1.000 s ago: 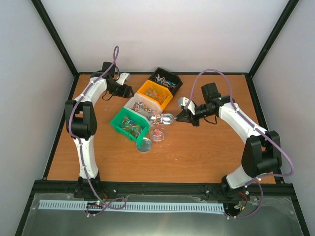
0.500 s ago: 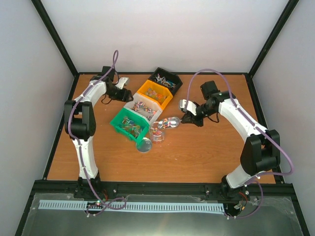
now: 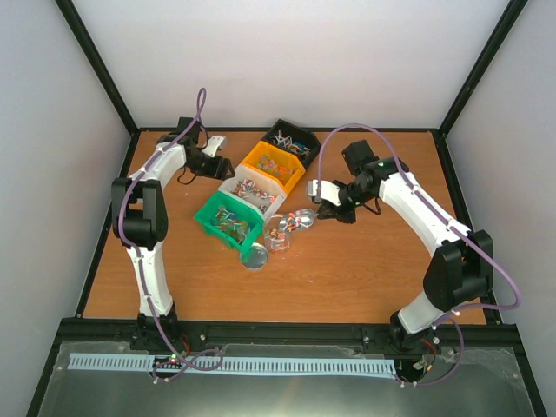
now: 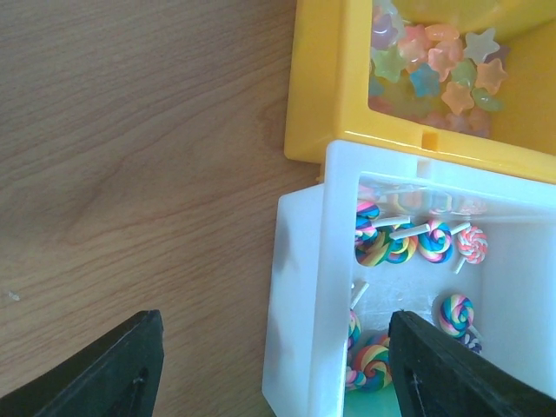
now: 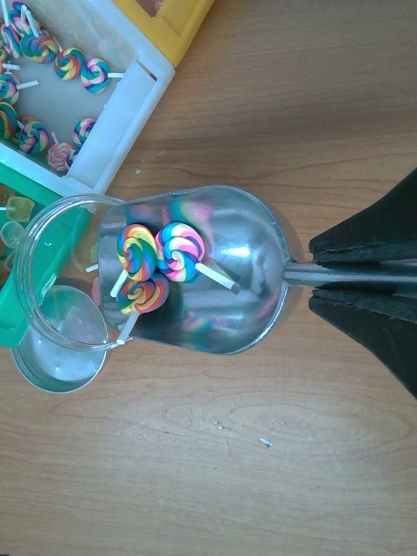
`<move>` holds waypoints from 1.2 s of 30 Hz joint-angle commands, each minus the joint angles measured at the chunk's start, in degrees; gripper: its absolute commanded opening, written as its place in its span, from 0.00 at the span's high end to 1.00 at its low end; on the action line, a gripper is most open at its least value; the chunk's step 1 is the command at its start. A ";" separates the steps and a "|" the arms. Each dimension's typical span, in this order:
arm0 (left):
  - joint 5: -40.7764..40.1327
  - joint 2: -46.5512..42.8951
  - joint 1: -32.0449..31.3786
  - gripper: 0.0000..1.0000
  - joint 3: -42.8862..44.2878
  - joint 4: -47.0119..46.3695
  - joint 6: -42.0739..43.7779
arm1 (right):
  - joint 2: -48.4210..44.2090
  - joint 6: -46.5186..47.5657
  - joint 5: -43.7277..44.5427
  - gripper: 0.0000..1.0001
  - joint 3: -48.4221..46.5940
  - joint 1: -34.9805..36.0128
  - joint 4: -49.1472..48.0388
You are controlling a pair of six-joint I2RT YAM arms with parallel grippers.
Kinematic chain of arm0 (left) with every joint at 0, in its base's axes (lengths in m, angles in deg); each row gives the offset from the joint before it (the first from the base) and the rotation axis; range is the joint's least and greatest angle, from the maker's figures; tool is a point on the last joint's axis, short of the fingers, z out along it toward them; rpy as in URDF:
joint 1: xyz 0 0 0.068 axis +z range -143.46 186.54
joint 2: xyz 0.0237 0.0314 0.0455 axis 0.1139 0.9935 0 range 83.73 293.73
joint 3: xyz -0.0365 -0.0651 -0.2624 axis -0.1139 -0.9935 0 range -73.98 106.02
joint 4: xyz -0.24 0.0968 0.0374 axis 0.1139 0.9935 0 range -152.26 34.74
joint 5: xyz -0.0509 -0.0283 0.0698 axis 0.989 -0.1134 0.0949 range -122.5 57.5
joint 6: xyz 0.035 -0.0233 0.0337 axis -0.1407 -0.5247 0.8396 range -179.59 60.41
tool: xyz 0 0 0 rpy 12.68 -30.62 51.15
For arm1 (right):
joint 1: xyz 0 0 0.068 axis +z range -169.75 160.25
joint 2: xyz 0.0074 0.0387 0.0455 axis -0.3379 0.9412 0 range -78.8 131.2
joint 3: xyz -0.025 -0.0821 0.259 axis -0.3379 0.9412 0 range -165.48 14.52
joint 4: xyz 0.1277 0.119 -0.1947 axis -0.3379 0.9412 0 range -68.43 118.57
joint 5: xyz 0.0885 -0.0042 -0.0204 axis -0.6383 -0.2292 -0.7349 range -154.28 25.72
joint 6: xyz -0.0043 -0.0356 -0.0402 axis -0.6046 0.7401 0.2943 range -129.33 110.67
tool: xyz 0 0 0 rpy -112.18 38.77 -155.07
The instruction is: Pack the candies
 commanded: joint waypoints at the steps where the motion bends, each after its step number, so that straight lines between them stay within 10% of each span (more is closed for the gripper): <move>1: 2.05 -2.66 0.37 0.27 -0.46 -1.74 0.61 | 0.84 0.22 3.45 0.97 -2.60 1.55 2.23; 36: 0.35 -4.61 0.19 0.26 -6.54 -3.52 6.86 | 5.47 -2.32 16.95 0.97 -17.67 10.04 11.27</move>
